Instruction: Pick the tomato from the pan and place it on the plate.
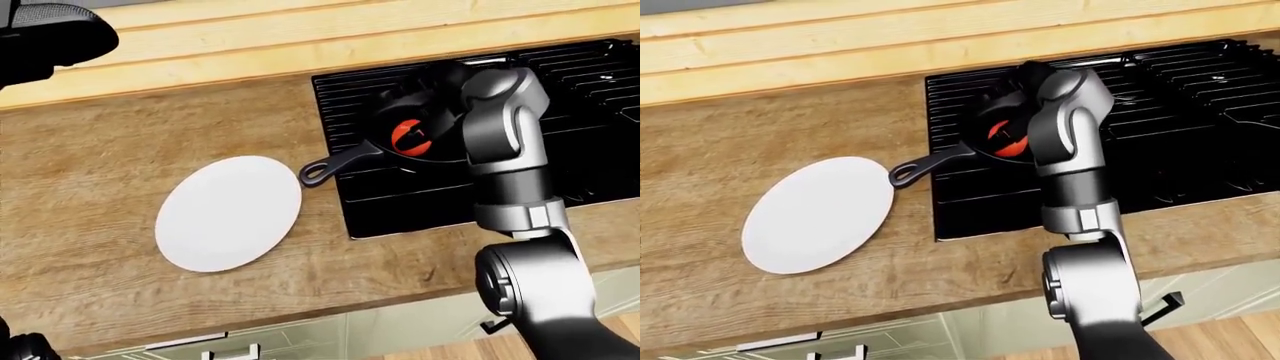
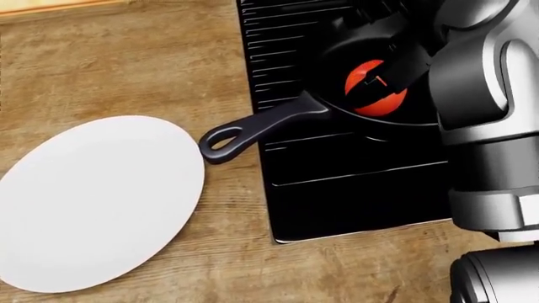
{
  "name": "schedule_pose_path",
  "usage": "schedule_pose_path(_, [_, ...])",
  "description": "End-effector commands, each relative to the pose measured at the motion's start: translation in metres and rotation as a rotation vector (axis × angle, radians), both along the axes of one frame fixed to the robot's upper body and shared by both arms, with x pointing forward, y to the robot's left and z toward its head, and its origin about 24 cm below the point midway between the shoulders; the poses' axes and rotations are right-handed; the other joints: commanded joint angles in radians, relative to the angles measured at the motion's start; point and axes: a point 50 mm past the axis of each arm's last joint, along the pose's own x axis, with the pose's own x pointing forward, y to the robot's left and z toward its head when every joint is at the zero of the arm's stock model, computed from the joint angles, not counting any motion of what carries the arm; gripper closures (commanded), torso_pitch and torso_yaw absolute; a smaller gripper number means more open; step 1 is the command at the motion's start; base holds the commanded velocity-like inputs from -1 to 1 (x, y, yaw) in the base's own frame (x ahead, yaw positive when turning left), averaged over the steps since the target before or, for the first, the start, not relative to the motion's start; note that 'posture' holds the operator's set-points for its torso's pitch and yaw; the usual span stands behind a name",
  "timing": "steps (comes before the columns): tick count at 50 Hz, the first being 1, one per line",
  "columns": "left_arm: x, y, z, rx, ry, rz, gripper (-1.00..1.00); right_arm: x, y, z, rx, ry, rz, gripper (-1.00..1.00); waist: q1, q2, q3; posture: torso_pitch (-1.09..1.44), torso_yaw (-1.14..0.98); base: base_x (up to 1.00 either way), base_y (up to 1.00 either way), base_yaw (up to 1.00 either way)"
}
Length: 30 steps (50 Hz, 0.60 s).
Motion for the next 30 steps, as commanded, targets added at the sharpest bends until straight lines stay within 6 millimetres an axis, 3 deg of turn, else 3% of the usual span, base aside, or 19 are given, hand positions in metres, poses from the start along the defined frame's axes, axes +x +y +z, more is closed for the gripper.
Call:
schedule_pose_path(1, [-0.007,0.002,0.01,-0.003,-0.062,0.017,-1.0,-0.003,0.001,0.022,-0.013,-0.092,0.005,-0.43,0.0,0.0,-0.027,0.0,0.0,0.0,0.0,0.0])
schedule_pose_path(30, [-0.006,0.003,0.009,-0.007,-0.062,0.018,-1.0,0.005,-0.005,0.009,-0.043,-0.066,-0.028,-0.26,0.001,-0.001,-0.029,0.0,0.0,0.0,0.0,0.0])
